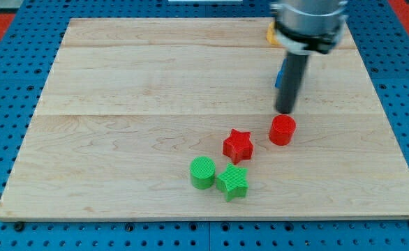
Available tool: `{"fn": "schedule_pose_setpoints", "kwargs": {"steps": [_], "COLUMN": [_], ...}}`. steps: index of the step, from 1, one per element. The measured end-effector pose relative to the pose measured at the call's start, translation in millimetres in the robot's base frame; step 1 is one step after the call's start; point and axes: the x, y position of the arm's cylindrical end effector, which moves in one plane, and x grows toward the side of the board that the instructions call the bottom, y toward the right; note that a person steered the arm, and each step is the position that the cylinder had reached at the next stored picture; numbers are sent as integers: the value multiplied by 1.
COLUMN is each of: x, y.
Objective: Place the red star towards the top of the green circle
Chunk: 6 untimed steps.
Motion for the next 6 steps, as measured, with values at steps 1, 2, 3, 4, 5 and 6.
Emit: {"fn": "schedule_pose_setpoints", "kwargs": {"steps": [1,2,3,4,5,6], "x": [26,55,71,72,72,82], "y": [26,-51,-142,-163,-142,-147]}}
